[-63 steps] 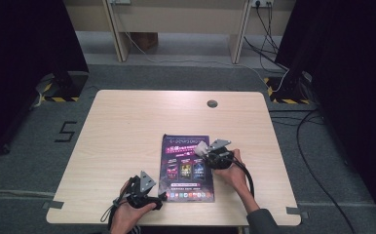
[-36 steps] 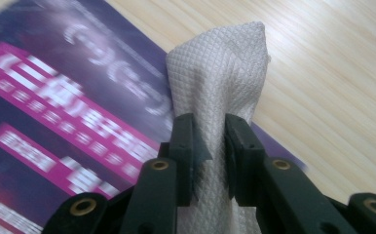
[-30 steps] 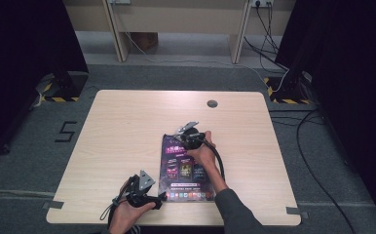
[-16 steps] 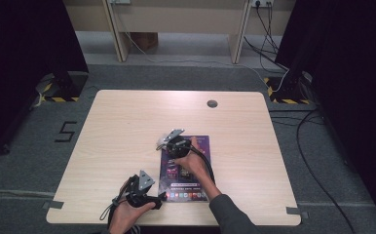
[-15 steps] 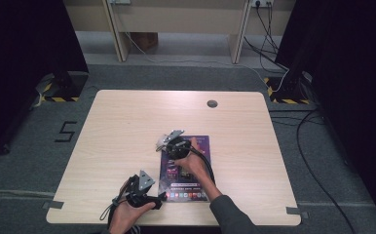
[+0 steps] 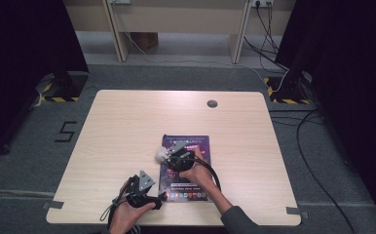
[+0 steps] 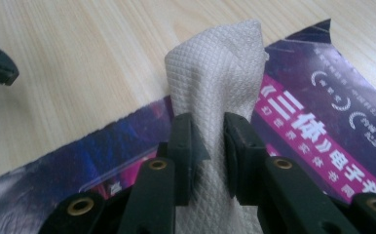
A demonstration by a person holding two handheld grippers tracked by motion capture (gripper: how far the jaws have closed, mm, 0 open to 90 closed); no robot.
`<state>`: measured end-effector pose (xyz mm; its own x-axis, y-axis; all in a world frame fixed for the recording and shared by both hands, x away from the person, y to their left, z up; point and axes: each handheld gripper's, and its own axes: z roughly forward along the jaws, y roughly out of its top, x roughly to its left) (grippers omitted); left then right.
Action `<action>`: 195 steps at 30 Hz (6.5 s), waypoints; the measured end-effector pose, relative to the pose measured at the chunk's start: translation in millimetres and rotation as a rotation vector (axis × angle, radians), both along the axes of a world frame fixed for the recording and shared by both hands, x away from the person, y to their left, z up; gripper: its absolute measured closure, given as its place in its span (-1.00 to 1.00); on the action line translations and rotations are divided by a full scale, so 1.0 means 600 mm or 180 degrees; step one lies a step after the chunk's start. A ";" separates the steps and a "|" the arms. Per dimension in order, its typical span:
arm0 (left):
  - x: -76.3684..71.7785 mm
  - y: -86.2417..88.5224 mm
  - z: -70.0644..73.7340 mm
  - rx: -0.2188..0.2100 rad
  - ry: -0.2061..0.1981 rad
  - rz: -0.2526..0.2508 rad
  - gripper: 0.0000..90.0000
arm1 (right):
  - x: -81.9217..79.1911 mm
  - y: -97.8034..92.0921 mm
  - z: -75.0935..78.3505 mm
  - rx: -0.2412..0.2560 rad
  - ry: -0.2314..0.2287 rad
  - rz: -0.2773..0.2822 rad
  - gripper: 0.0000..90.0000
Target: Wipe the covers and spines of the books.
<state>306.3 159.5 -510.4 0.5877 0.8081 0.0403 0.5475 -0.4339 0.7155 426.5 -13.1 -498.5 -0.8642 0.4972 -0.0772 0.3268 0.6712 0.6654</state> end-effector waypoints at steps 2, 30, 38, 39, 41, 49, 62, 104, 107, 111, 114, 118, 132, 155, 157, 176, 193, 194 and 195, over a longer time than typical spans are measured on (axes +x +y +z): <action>0.000 0.000 0.000 0.0011 0.0001 -0.0006 -0.73 | -0.003 -0.010 -0.001 0.0026 0.0002 -0.0030 0.66; 0.000 0.000 0.000 -0.0005 0.0014 0.0005 -0.73 | -0.034 -0.154 0.000 0.0043 -0.0033 -0.0289 0.58; 0.000 0.000 0.000 -0.0019 0.0013 0.0016 -0.72 | -0.061 -0.154 0.002 -0.0019 -0.0029 -0.0206 0.64; 0.000 0.000 0.000 -0.0022 0.0016 0.0015 -0.72 | -0.065 -0.154 0.002 -0.0025 -0.0023 -0.0191 0.64; 0.000 0.000 0.000 -0.0024 0.0019 0.0016 -0.72 | -0.074 -0.154 0.003 -0.0049 -0.0021 -0.0137 0.65; 0.001 0.001 0.000 -0.0021 0.0022 0.0009 -0.72 | -0.099 -0.158 0.004 -0.0038 -0.0018 -0.0056 0.68; 0.001 0.001 -0.001 -0.0042 0.0018 0.0004 -0.73 | -0.086 -0.190 0.037 0.0243 -0.0180 -0.0347 0.72; 0.002 0.003 -0.002 -0.0071 0.0033 -0.0007 -0.72 | -0.034 -0.399 0.015 0.0120 -0.0065 -0.1611 0.71; 0.002 0.004 -0.002 -0.0062 0.0028 -0.0013 -0.72 | -0.033 -0.403 0.011 0.0073 -0.0023 -0.1643 0.70; 0.002 0.004 -0.002 -0.0062 0.0027 -0.0012 -0.72 | -0.032 -0.404 0.009 0.0055 -0.0001 -0.1642 0.69; 0.002 0.004 -0.002 -0.0065 0.0030 -0.0011 -0.72 | -0.030 -0.404 0.007 0.0052 0.0024 -0.1645 0.68; 0.002 0.004 -0.002 -0.0074 0.0032 -0.0010 -0.72 | -0.030 -0.404 0.004 0.0044 0.0070 -0.1658 0.64; 0.002 0.004 -0.002 -0.0081 0.0033 -0.0010 -0.72 | -0.029 -0.414 0.017 0.0450 0.0145 -0.1866 -0.30; 0.004 0.005 -0.001 -0.0104 0.0064 -0.0040 -0.71 | -0.040 -0.366 0.045 0.0784 0.0078 -0.1634 -0.43; 0.004 0.004 0.000 -0.0087 0.0057 -0.0050 -0.68 | -0.042 -0.360 0.046 0.0818 0.0086 -0.1581 -0.41; 0.055 -0.004 0.002 -0.0446 0.0107 -0.0097 -0.64 | -0.027 -0.280 0.042 0.0823 0.0219 -0.1283 -0.32; 0.094 -0.011 -0.007 -0.0518 0.0253 -0.0045 -0.55 | 0.012 -0.223 0.020 0.0716 0.0281 -0.1273 -0.12; 0.095 -0.012 -0.008 -0.0518 0.0259 -0.0045 -0.54 | 0.014 -0.219 0.019 0.0692 0.0290 -0.1272 -0.11; 0.095 -0.013 -0.007 -0.0521 0.0255 -0.0043 -0.53 | 0.017 -0.214 0.015 0.0684 0.0300 -0.1285 -0.11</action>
